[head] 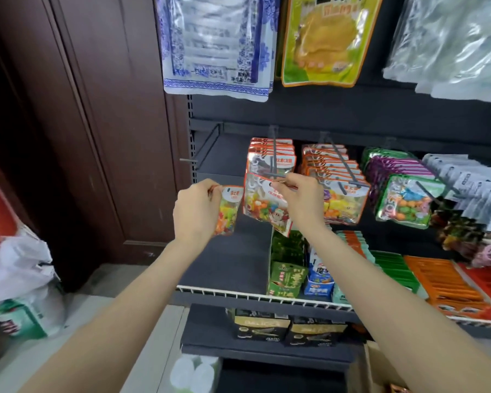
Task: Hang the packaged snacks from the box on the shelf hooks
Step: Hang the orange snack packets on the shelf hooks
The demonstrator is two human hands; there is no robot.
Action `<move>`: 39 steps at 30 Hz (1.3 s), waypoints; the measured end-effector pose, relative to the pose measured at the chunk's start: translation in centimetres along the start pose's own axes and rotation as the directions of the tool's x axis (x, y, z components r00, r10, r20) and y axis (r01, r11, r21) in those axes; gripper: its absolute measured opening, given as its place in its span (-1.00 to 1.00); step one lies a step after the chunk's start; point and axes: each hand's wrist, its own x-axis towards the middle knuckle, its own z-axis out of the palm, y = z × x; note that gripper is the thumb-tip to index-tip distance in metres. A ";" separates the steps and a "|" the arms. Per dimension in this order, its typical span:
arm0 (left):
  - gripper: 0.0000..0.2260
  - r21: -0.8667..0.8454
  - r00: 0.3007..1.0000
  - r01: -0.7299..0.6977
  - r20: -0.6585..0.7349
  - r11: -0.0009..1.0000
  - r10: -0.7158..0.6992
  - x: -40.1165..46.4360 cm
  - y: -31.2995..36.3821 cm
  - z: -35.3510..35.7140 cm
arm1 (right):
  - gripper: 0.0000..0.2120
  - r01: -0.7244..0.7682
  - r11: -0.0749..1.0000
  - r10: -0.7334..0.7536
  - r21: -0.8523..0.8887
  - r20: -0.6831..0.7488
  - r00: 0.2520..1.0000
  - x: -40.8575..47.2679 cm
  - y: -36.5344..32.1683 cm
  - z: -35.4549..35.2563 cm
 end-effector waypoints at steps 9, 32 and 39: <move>-0.78 -0.001 0.999 -0.029 0.034 1.000 0.029 0.9 -0.5 0.4 | -0.81 0.005 1.000 -0.005 0.000 0.030 1.000 0.9 0.9 0.3; -0.87 -0.366 0.936 0.047 0.341 0.929 0.087 -1.4 1.8 5.7 | -0.79 0.021 0.988 -0.021 -0.153 0.002 1.000 -3.3 2.4 -3.8; -0.84 -0.516 0.889 0.167 0.447 0.840 0.098 -4.1 8.3 10.7 | -0.87 -0.193 0.981 0.192 0.006 -0.122 0.974 -5.4 7.7 -10.0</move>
